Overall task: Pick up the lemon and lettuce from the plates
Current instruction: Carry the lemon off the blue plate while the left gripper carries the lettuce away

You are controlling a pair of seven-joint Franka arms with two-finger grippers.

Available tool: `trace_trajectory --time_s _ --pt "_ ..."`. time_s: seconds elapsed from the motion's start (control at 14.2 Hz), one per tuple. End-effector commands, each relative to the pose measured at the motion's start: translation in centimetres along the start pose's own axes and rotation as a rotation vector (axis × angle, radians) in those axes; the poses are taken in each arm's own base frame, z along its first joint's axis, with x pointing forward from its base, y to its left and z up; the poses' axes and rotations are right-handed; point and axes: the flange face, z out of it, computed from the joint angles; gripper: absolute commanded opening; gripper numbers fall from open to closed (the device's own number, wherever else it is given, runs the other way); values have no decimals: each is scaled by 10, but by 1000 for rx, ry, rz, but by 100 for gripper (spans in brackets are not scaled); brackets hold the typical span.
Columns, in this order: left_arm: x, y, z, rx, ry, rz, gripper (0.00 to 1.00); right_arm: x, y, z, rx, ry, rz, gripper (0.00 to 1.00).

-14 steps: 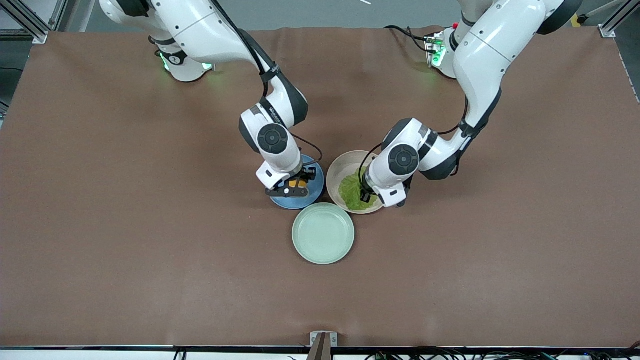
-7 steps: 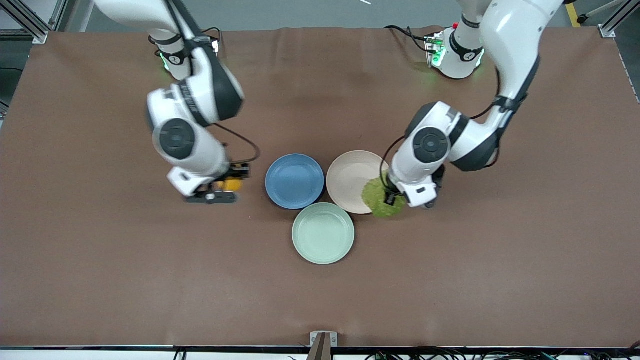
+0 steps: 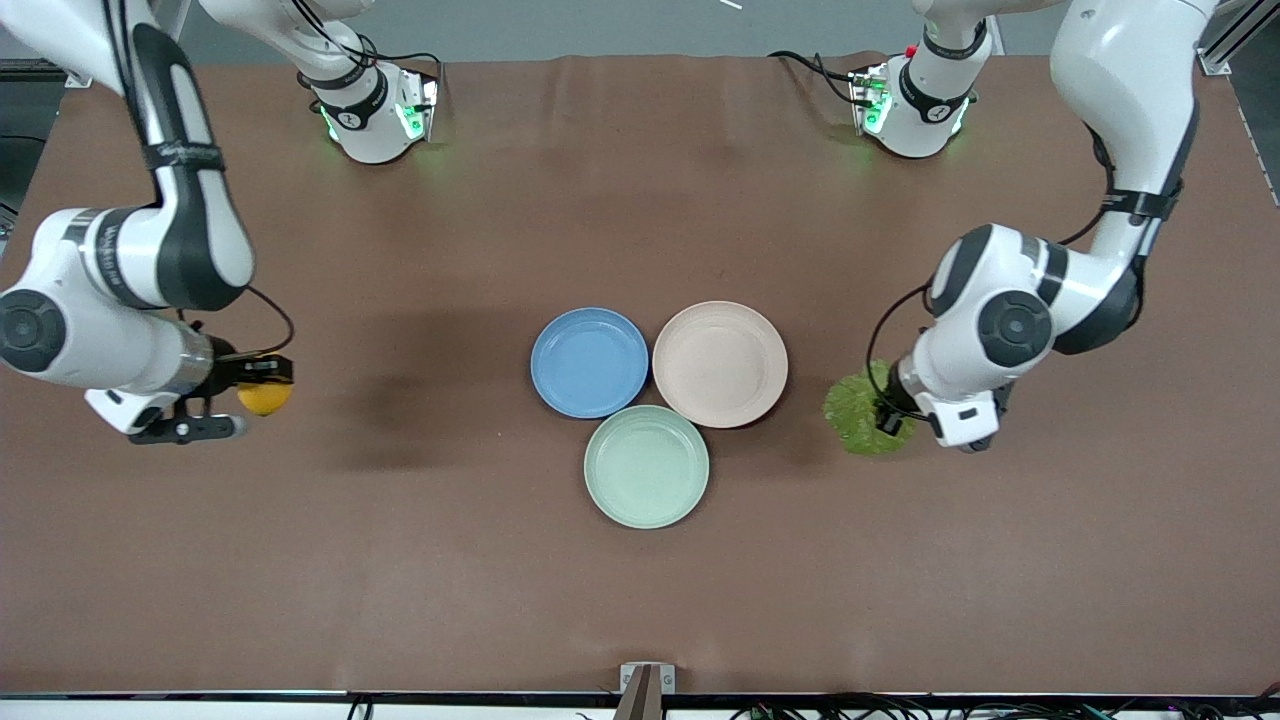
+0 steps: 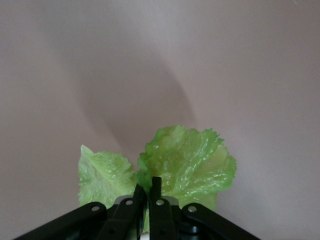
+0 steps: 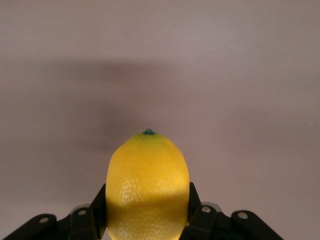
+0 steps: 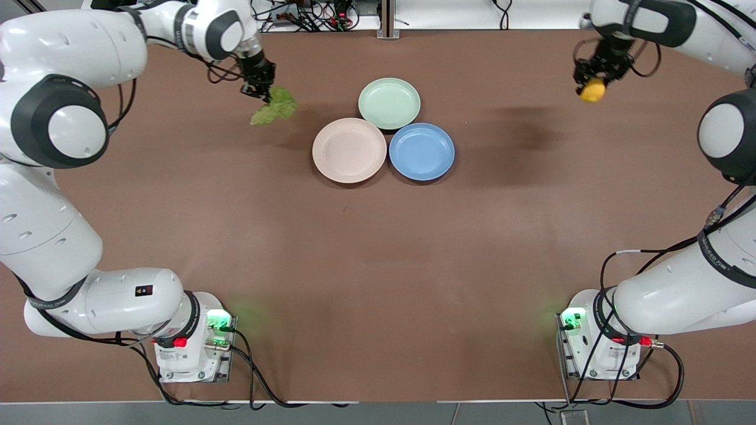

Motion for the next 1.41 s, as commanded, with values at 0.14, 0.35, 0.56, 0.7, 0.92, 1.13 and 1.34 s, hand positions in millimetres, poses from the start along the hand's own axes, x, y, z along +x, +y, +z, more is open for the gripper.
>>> trace_trajectory --time_s 0.14,0.35,0.56,0.7,0.92,1.13,1.34 --pt "67 -31 30 32 -23 63 1 -35 41 79 6 24 66 22" --pt "86 -38 64 30 -51 56 1 -40 59 108 4 12 69 22" --pt "111 -50 86 58 -39 48 11 -42 66 134 -2 25 71 22" --pt "112 -50 89 56 -43 45 47 -42 73 149 -10 46 82 22" --pt "109 -46 75 43 -28 41 100 -39 74 161 -18 61 81 24" --pt "97 -29 19 -14 19 79 100 -38 74 159 -16 53 82 76" --pt "83 -14 -53 -45 56 129 100 -39 74 109 -1 45 85 100"
